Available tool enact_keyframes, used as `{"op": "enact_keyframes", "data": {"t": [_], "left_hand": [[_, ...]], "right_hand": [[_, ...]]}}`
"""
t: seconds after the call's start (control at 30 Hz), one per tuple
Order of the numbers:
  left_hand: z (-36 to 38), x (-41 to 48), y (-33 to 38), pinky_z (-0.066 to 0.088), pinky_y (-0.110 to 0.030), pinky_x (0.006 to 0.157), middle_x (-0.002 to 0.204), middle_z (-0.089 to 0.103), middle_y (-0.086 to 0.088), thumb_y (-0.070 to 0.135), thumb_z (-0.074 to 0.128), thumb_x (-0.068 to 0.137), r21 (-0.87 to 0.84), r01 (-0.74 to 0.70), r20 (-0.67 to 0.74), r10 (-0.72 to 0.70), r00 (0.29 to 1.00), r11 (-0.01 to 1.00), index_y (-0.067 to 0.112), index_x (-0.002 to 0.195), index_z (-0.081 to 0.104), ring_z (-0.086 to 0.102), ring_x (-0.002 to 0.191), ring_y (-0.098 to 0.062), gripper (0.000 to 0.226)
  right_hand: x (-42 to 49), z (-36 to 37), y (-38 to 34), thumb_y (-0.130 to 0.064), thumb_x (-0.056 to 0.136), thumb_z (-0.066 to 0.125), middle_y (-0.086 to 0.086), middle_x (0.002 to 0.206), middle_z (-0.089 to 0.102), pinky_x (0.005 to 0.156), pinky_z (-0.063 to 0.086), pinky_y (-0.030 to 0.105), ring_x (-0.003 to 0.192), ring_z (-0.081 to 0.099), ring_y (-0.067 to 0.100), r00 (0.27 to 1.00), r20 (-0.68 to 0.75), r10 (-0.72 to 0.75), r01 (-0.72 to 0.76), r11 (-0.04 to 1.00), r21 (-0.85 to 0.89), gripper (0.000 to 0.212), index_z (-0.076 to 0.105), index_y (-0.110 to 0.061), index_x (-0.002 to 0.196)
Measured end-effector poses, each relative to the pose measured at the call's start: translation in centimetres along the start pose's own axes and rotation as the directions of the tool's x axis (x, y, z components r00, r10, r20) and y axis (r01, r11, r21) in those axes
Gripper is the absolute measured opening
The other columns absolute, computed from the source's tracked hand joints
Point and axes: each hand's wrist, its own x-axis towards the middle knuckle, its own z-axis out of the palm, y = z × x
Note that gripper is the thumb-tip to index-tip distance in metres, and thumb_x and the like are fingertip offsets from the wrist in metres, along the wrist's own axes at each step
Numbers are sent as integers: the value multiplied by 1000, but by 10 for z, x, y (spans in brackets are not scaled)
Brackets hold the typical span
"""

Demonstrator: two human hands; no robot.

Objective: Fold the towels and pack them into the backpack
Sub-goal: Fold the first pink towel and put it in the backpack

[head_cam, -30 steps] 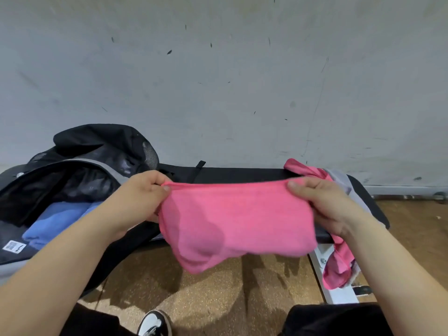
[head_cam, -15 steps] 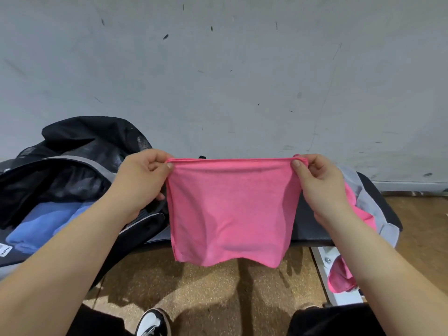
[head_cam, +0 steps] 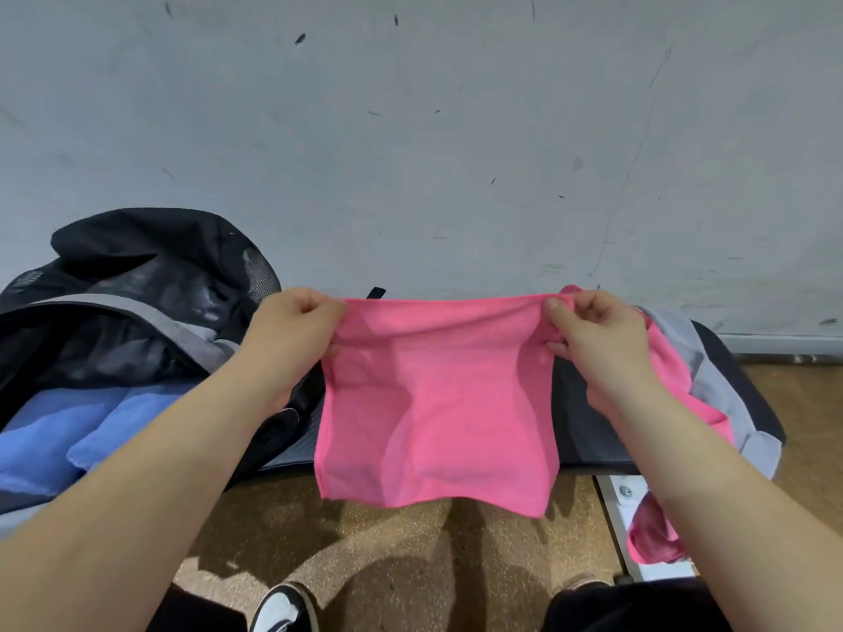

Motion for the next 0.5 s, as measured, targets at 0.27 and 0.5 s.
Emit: {"op": "enact_keyframes", "data": {"t": [0.27,0.5], "left_hand": [[22,28,-11,50,-28,49,66,65,-11,16,66,99,110,-27,-91,37,995,994,6,89,75,59,54,-24,16],[39,42,-10,55,-44,105,131,64,-4,21,70,98,129,20,37,-25,999,991,15,151,49,67,116,-24,57]], "right_hand": [[20,5,21,-11,90,78,1,58,57,46,46,26,45,48,11,992,-23,121,-123,991,-56,16,72,-12,76],[34,22,29,-8,98,68,6,103,70,89,61,44,87,67,19,976,108,190,-194,980,35,49,55,-14,145]]}}
